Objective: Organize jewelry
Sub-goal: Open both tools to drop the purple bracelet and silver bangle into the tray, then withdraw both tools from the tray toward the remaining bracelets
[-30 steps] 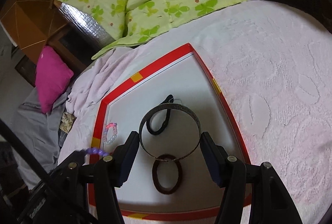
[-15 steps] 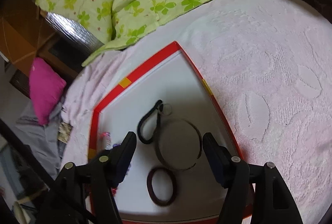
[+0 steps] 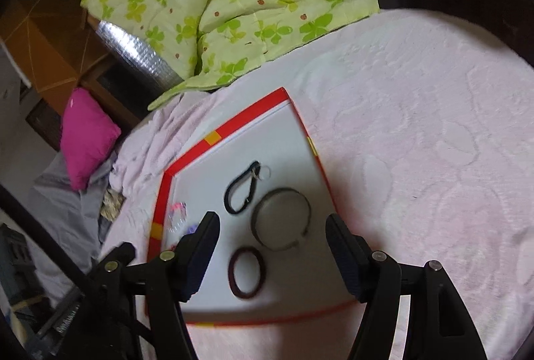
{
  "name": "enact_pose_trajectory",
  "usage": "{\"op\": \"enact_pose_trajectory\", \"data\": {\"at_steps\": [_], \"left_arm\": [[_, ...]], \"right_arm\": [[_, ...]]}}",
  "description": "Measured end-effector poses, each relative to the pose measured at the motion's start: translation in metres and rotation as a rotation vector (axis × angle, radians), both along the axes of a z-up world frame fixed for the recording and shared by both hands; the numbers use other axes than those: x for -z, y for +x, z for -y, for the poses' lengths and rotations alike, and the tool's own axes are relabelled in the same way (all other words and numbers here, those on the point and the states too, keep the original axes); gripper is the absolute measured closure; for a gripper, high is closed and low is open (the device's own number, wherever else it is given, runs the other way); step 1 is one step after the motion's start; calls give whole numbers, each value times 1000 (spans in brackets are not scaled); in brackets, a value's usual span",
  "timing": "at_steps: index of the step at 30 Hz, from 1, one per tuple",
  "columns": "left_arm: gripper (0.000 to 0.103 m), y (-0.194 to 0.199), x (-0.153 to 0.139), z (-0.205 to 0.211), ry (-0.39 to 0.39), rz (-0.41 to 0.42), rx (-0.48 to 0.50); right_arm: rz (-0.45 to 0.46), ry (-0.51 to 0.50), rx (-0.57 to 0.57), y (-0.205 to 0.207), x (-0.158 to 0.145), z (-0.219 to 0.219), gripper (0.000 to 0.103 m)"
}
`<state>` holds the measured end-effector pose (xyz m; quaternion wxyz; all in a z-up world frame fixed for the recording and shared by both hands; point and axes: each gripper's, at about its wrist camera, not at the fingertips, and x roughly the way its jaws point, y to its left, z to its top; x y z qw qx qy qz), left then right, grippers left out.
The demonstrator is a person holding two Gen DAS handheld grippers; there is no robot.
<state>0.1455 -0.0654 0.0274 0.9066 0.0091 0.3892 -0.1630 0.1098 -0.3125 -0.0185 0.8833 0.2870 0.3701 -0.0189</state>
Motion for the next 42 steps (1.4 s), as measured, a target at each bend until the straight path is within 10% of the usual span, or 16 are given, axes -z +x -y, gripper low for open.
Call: {"op": "enact_pose_trajectory", "data": {"at_steps": [18, 42], "left_arm": [[32, -100, 13, -29, 197, 74, 16], [32, -134, 28, -44, 225, 37, 39]], "right_arm": [[-31, -124, -58, -90, -11, -23, 34], [-68, -162, -106, -161, -2, -59, 34]]}}
